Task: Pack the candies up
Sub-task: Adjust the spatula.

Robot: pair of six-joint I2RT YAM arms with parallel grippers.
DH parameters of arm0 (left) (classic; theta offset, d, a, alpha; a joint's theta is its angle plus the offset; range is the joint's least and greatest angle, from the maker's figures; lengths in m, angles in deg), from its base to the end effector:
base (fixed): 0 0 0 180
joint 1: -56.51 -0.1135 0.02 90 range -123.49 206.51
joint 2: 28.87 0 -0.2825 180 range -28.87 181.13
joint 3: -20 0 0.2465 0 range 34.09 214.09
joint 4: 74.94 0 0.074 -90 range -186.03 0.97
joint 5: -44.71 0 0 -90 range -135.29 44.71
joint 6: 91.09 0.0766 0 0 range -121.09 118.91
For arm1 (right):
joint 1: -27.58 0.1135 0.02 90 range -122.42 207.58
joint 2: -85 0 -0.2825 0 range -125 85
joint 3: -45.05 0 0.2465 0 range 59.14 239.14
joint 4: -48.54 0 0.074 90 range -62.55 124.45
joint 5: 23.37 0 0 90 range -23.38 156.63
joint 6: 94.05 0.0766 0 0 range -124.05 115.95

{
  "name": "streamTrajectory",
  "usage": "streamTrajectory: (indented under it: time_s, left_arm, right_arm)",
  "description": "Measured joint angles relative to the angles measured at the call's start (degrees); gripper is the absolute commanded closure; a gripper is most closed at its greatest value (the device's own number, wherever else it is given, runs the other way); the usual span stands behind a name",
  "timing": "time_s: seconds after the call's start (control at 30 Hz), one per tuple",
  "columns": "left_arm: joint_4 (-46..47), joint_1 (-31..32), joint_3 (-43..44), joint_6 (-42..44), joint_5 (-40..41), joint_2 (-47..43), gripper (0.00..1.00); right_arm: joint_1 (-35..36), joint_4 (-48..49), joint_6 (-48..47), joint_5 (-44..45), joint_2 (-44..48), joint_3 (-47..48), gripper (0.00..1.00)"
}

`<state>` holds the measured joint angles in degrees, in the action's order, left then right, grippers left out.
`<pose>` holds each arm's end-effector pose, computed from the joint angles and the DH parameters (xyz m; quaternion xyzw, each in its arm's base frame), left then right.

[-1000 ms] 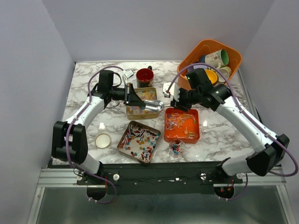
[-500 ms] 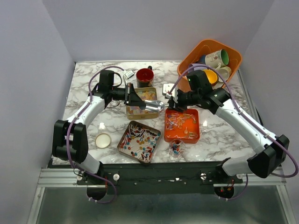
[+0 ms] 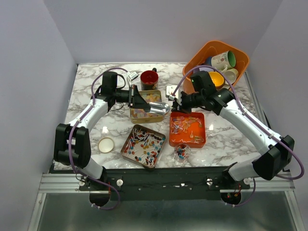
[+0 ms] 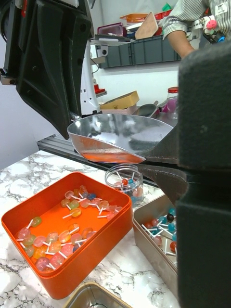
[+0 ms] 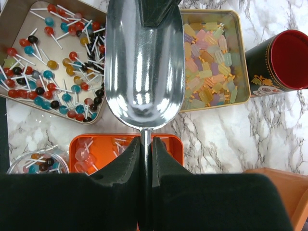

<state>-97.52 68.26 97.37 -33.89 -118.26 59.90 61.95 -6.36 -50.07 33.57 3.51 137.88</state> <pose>0.3136 -0.1400 0.2933 0.1449 0.7489 -0.6289 0.1504 0.2406 0.2152 0.3461 -0.6543 0.6006 0.2218 0.4026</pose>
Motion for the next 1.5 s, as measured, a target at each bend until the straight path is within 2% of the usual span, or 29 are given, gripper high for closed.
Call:
streamTrajectory:
  time_s: [0.27, 0.43, 0.7, 0.9, 1.0, 1.07, 1.13, 1.17, 1.2, 1.3, 1.37, 1.4, 1.5]
  left_arm:
    - [0.4, 0.0, 0.0, -0.2, 0.1, 0.6, 1.00]
    - [0.6, 0.0, 0.0, -0.7, 0.1, 1.5, 1.00]
    - [1.7, 0.0, 0.0, -1.9, 0.1, 1.8, 1.00]
    - [2.1, 0.0, 0.0, -2.5, 0.1, 2.1, 1.00]
    - [2.5, 0.0, 0.0, -2.7, 0.1, 2.4, 1.00]
    - [2.7, 0.0, 0.1, -2.7, 0.1, 2.6, 1.00]
    - [2.7, 0.0, 0.2, -2.7, 0.1, 2.8, 0.93]
    - [2.8, 0.0, 0.4, -2.6, 0.1, 2.8, 0.89]
    - [2.8, 0.0, 0.5, -2.6, 0.1, 2.8, 0.75]
    - [1.6, -0.1, 1.2, -1.9, 1.5, 2.8, 0.53]
    - [-1.6, -1.0, 2.0, -0.7, 4.3, 2.6, 0.46]
    - [-2.6, -1.6, 2.1, -0.2, 6.0, 2.2, 0.40]
    - [-5.4, -5.2, 1.1, 0.0, 14.8, -0.9, 0.34]
  right_arm:
    - [0.0, -0.7, 0.0, 0.2, -0.4, 1.7, 0.72]
    - [0.0, -0.6, 0.0, 0.2, -0.4, 1.9, 0.78]
    - [0.0, -0.8, 0.0, 0.7, -1.1, 2.2, 0.73]
    - [0.0, -0.9, 0.0, 1.9, -1.6, 2.2, 0.78]
    - [0.0, -0.9, -0.1, 2.2, -1.6, 2.2, 0.84]
    - [-0.1, -1.3, -0.1, 2.2, -1.7, 2.2, 0.93]
    - [-0.2, -1.5, 0.0, 2.1, -1.7, 2.2, 0.99]
    - [-0.2, -1.6, -0.1, 2.1, -1.7, 2.2, 0.99]
    - [-0.3, -1.8, -0.2, 2.1, -1.7, 2.3, 0.99]
    - [-0.3, -2.3, -1.6, 3.0, -2.2, 3.1, 0.99]
    - [-0.4, -3.1, -3.5, 5.1, -3.4, 5.1, 0.99]
    - [-0.4, -3.6, -4.7, 6.1, -4.4, 6.7, 0.99]
    - [-0.3, -7.1, -9.8, 10.1, -12.1, 16.9, 0.99]
